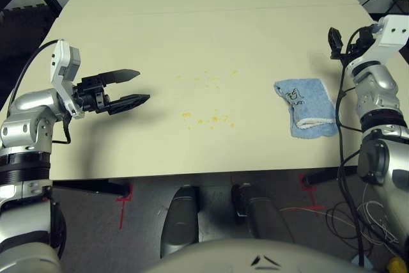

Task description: Wipe the water off the table with a rag.

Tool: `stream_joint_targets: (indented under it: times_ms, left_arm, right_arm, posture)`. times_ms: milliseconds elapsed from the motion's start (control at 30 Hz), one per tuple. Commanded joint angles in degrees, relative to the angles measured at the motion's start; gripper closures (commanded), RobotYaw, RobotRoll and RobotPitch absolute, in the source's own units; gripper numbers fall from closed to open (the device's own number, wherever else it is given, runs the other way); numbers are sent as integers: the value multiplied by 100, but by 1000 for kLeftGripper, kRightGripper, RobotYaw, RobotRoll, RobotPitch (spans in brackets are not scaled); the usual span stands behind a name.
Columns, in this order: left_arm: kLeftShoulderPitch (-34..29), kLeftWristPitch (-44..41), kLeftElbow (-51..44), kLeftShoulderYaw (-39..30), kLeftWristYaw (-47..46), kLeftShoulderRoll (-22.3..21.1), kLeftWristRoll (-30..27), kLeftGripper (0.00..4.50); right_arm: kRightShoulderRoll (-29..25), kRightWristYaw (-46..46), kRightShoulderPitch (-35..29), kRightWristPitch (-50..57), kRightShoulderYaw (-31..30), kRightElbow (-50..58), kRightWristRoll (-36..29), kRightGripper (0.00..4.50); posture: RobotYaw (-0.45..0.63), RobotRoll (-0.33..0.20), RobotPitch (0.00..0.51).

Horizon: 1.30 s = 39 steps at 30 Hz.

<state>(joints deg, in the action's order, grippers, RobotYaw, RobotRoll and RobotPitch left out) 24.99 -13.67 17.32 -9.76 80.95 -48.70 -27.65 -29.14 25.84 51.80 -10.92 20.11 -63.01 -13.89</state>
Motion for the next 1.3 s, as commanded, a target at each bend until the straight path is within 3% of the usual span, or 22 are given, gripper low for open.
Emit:
stream_joint_targets:
  times_ms: [33,167,267,533,733,1300]
  left_arm:
    - [-39,265,200,131,165,-62,209,0]
    - [13,399,289,164,147,-2,271,0]
    - [45,442,338,207,166,33,298,0]
    - [128,544,409,270,113,151,331,0]
    - [85,563,375,271,71,213,327,0]
    - [39,496,244,286,54,234,322,0]
  right_arm:
    - [-220,1076,39,829,-270,311,-78,14]
    - [-660,2744,-226,2319,-1100,1493,41,14]
    - [-1307,4115,-766,3279,-1864,3043,-21,14]
    - [-2438,5363,-1088,4034,-2771,4323,310,14]
    - [-2291,5087,-1466,4031,-2991,4663,564,14]
    - [-1751,4274,-1788,3486,-3590,3948,1589,14]
  posture:
    - [219,0,165]
    - [211,0,167]
    - [201,0,165]
    - [197,0,166]
    - [196,0,170]
    - [208,0,178]
